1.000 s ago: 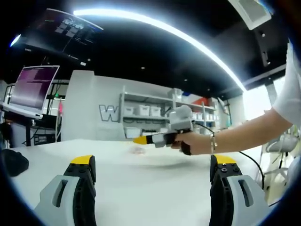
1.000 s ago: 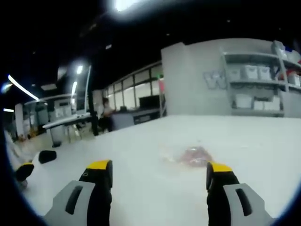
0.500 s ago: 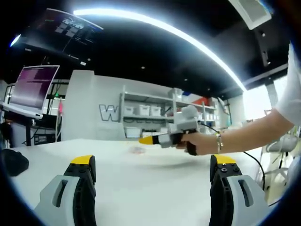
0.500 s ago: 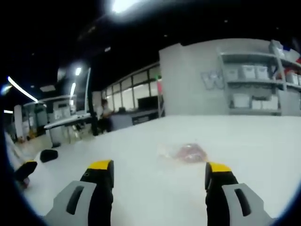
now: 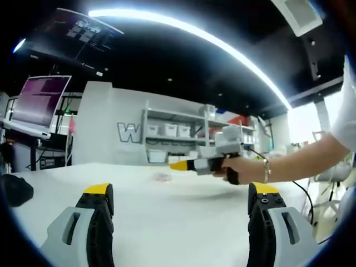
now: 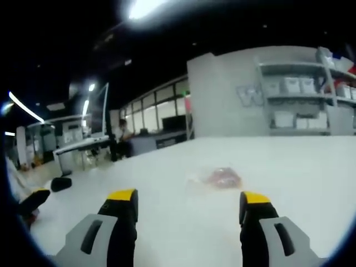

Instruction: Open the resealable bag by pulling the two sides of the seal apart until the entire bag opening is separated and visibly accessible.

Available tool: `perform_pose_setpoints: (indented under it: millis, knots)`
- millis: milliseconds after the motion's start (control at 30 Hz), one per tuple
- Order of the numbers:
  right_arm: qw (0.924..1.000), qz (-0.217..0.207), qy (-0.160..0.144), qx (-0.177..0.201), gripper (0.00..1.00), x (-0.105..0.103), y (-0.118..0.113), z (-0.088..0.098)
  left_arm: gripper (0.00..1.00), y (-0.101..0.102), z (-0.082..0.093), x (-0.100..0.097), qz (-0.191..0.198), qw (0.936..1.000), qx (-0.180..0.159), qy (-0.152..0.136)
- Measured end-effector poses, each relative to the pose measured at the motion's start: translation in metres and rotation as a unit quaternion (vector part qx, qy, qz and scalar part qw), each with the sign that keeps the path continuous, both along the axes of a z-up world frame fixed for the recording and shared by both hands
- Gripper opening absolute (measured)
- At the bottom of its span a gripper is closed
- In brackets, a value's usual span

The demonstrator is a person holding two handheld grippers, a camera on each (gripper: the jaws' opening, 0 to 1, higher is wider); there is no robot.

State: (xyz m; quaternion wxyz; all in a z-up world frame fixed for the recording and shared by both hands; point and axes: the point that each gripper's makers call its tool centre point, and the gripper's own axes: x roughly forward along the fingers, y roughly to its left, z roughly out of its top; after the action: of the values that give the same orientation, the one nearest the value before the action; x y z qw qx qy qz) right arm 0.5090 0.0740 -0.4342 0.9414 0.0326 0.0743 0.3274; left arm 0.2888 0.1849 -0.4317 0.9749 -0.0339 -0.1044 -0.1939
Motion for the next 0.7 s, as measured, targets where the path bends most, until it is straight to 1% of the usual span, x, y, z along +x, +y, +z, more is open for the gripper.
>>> perform_pose_setpoints:
  millis: [700]
  knots:
    - [0.9999,-0.006,-0.007,0.011,0.7,-0.023,-0.018,0.002,0.99,0.001,0.002,0.001,0.003,1.0,-0.005,-0.005]
